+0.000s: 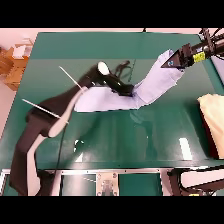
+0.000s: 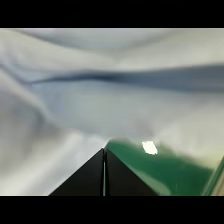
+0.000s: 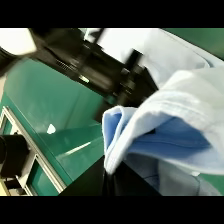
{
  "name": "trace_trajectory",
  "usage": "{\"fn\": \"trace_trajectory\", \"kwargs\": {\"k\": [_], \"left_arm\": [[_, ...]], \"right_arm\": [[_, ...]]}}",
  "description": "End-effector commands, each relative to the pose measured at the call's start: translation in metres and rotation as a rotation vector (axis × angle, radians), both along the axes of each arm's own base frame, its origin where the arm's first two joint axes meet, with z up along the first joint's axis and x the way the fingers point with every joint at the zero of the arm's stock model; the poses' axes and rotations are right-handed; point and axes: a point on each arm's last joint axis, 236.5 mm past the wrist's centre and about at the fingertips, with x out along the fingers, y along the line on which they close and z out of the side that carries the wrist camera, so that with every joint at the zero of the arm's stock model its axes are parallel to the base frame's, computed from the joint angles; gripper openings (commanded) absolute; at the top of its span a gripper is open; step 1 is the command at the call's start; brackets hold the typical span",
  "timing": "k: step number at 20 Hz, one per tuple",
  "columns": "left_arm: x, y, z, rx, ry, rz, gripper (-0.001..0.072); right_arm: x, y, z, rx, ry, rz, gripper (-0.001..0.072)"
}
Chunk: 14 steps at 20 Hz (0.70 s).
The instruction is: Fold the shirts.
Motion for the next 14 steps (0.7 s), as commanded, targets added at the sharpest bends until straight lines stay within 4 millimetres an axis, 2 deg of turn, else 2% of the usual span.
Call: {"fn": "trace_trajectory", "kwargs": {"k": [1,3,5,7,9,11,12,13,14], "left_arm": [[0.007,0.103,0.035,0.125,0.059,-0.011,0.0023],[0.021,0.162,0.061,0.135,0.079,0.076,0.0023],[0.04,0.215,0.085,0.123,0.074,0.21,0.0023],[0.052,0.255,0.101,0.114,0.053,0.301,0.0023],[0.056,0.281,0.104,0.112,0.069,0.358,0.0023],[0.055,0.295,0.103,0.119,0.084,0.372,0.0023],[0.056,0.298,0.103,0.119,0.081,0.375,0.0023],[0.056,0.298,0.103,0.12,0.079,0.374,0.0023],[0.056,0.298,0.103,0.12,0.079,0.374,0.0023]], "right_arm": [[0.008,0.022,-0.003,0.008,-0.012,-0.008,0.0021],[0.012,0.054,-0.011,0.023,-0.008,-0.001,0.0021],[0.017,0.102,-0.024,0.042,-0.031,0.022,0.0021],[0.024,0.157,-0.036,0.066,-0.074,0.037,0.0021],[0.03,0.224,-0.056,0.09,-0.119,0.045,0.0021],[0.03,0.288,-0.092,0.102,-0.147,0.038,0.0024],[0.031,0.318,-0.114,0.106,-0.161,0.02,0.0121],[0.027,0.351,-0.137,0.127,-0.156,-0.004,0.0414],[0.018,0.375,-0.156,0.151,-0.127,-0.019,0.0568]]}}
